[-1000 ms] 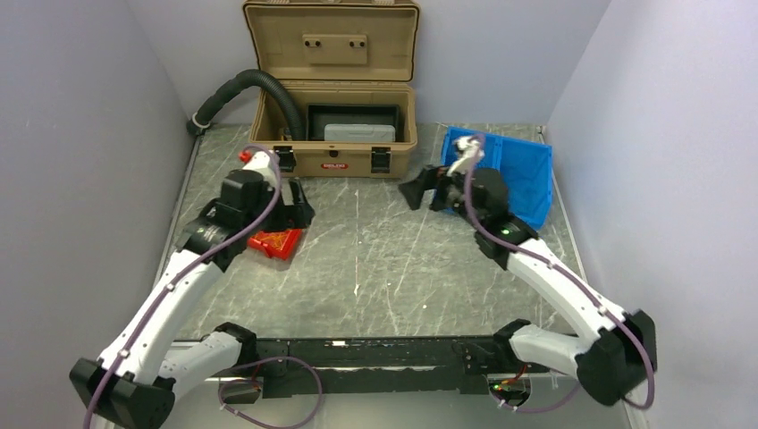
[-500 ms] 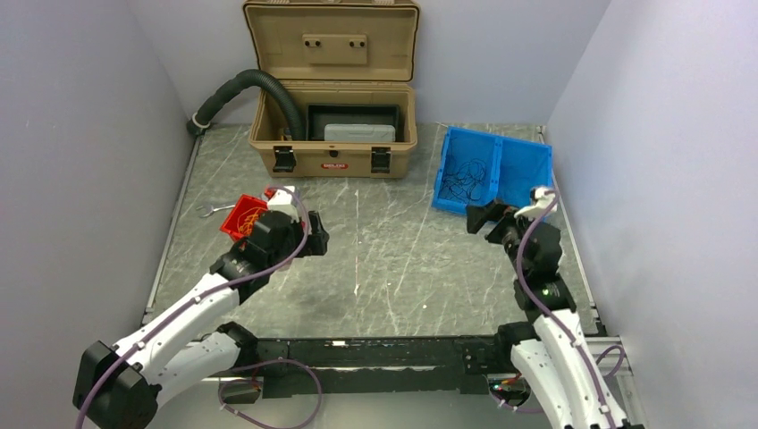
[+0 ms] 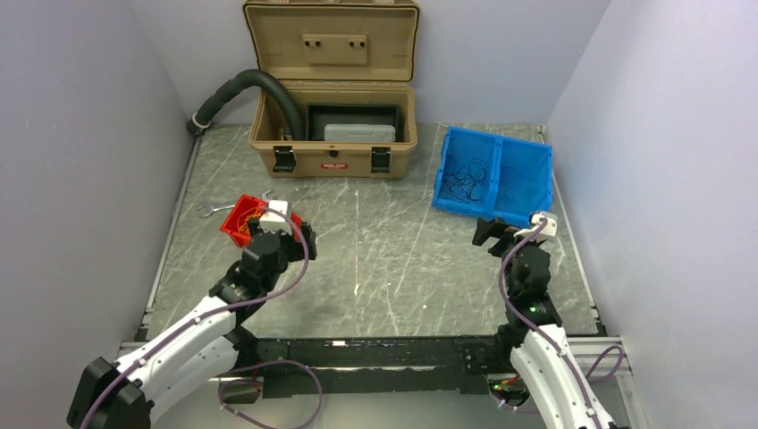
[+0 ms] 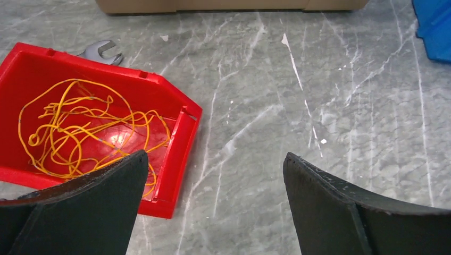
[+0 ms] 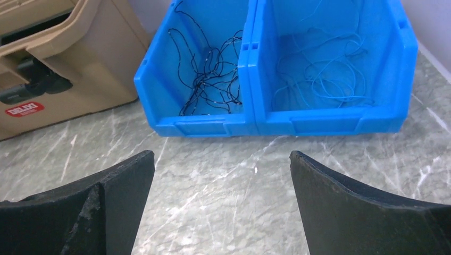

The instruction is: Untangle the cables

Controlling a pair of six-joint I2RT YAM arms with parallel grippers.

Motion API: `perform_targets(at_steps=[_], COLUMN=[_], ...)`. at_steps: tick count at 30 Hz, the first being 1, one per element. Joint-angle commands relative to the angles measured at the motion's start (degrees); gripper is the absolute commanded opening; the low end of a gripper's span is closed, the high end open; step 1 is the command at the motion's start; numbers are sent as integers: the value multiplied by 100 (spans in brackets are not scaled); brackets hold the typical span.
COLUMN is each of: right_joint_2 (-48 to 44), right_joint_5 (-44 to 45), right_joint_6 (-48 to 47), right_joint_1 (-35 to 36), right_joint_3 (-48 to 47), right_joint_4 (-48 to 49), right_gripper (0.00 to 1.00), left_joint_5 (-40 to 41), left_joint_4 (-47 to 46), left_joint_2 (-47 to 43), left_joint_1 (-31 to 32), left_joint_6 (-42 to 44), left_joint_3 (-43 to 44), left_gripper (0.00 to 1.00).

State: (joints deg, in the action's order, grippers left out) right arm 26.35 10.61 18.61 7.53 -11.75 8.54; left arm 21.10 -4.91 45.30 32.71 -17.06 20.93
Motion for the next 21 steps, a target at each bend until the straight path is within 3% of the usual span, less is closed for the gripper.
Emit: perform_targets(at_steps=[1,7,14,21], right_joint_2=[17,246,313,391], right_joint_5=[14,362,345,347], right_joint_6=[-497,-576,-579,-579], right_joint_1=[-15,-14,-15,-16], right_joint_3=[436,490,470,438], right_joint_4=[1029,1341,1352,1357], right_gripper=[100,100,100,100], left_joint_5=[218,631,573,469], left_joint_4=[-871,-1050,-931,-1106], left_joint_2=[-374,-524,-101,-275], left_joint_1=[26,24,25,24], left_joint_6=[632,518,518,605], left_joint_3=[-517,-711,-468,-612], left_gripper=[99,99,99,99])
